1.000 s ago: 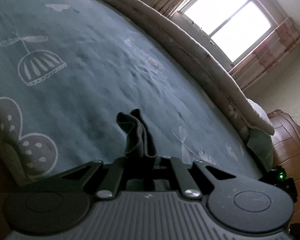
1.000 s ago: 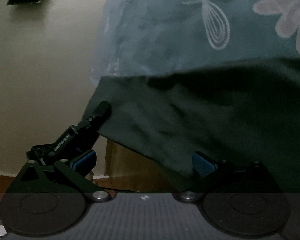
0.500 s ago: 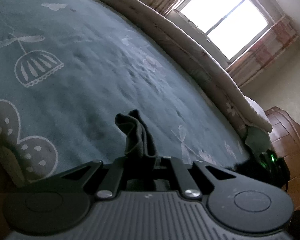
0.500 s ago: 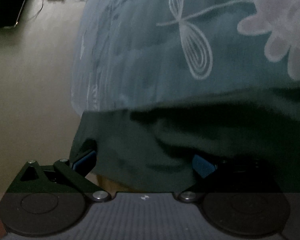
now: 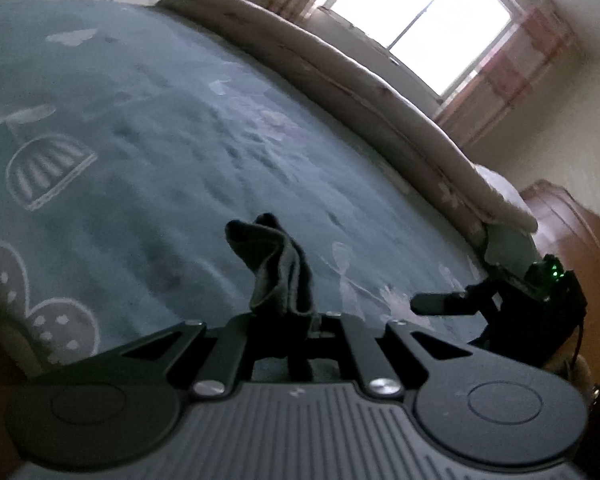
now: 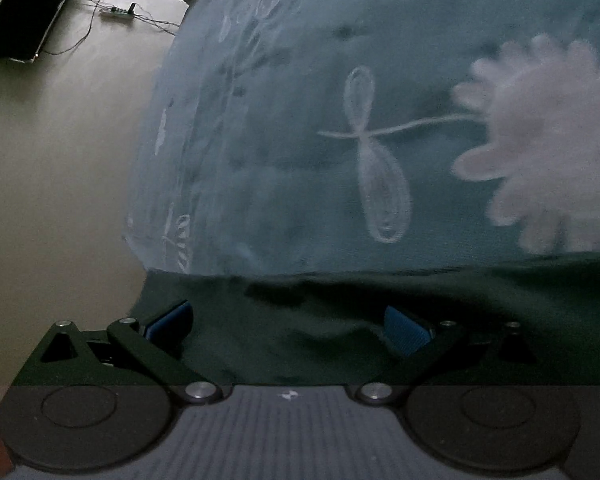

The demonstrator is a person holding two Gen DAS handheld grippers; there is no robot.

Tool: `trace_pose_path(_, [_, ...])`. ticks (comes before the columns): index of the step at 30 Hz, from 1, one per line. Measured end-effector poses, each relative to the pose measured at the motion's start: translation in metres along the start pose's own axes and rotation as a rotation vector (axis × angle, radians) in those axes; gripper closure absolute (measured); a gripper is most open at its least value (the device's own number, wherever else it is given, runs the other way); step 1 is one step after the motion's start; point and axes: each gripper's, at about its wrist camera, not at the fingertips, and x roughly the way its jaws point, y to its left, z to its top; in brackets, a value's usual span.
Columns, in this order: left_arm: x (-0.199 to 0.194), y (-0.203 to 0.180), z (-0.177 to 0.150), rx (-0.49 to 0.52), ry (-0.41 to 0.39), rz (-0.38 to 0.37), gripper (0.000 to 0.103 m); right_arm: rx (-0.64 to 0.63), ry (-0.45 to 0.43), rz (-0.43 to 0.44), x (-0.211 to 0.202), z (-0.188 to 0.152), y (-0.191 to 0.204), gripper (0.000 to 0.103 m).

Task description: Fold clothes

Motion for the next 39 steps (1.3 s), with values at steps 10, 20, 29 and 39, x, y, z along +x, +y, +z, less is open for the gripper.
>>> trace_pose_path(10, [0.010,-0.082,-0.010,0.174,0.048,-0.013,0.099,-0.307,-0.021,-0.469,-0.073,-0.041,-0.036,0.000])
trace_pose_path(20, [0.019,-0.140,-0.024,0.185,0.039,0.006,0.099,-0.401,0.017,-0.496,-0.103,-0.080,-0.051,0.000])
trace_pose_path(29, [0.034,-0.187,-0.036,0.218,0.062,-0.036,0.099,-0.409,-0.018,-0.492,-0.130,-0.087,-0.064,0.000])
trace_pose_path(39, [0.062,-0.216,-0.054,0.220,0.125,-0.074,0.099,-0.381,-0.059,-0.496,-0.163,-0.095,-0.089,0.000])
